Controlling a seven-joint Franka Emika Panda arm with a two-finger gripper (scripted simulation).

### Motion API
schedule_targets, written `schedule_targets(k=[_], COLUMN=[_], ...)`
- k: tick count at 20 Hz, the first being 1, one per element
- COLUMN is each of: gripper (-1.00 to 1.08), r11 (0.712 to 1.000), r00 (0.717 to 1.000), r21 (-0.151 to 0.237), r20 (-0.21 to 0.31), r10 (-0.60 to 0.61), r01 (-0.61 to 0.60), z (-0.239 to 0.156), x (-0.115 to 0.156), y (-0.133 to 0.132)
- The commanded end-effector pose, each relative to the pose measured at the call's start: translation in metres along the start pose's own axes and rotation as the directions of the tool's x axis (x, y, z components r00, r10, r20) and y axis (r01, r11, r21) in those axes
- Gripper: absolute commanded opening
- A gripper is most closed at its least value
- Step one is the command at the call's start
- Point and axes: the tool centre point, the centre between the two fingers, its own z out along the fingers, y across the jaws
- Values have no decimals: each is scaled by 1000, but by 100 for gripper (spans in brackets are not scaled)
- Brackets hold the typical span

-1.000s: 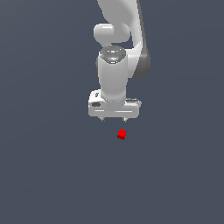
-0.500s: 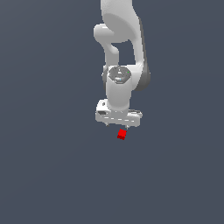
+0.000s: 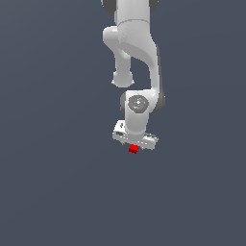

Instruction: Pick up the red cube and move it to a goal position.

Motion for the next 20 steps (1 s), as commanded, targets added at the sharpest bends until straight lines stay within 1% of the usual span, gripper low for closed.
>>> schedule_targets(k=[1, 6, 13, 14, 20], gripper=[100, 100, 100, -100, -100], r11=[1000, 999, 999, 999, 999], r00=[1000, 999, 999, 999, 999], r21=[-2, -3, -2, -2, -2], r20=[1, 4, 4, 4, 4], r10=[25, 48, 44, 44, 44], r01=[-25, -48, -44, -44, -44], z=[13, 26, 24, 24, 24], x=[-1, -3, -1, -1, -1], y=[-4, -7, -7, -7, -7])
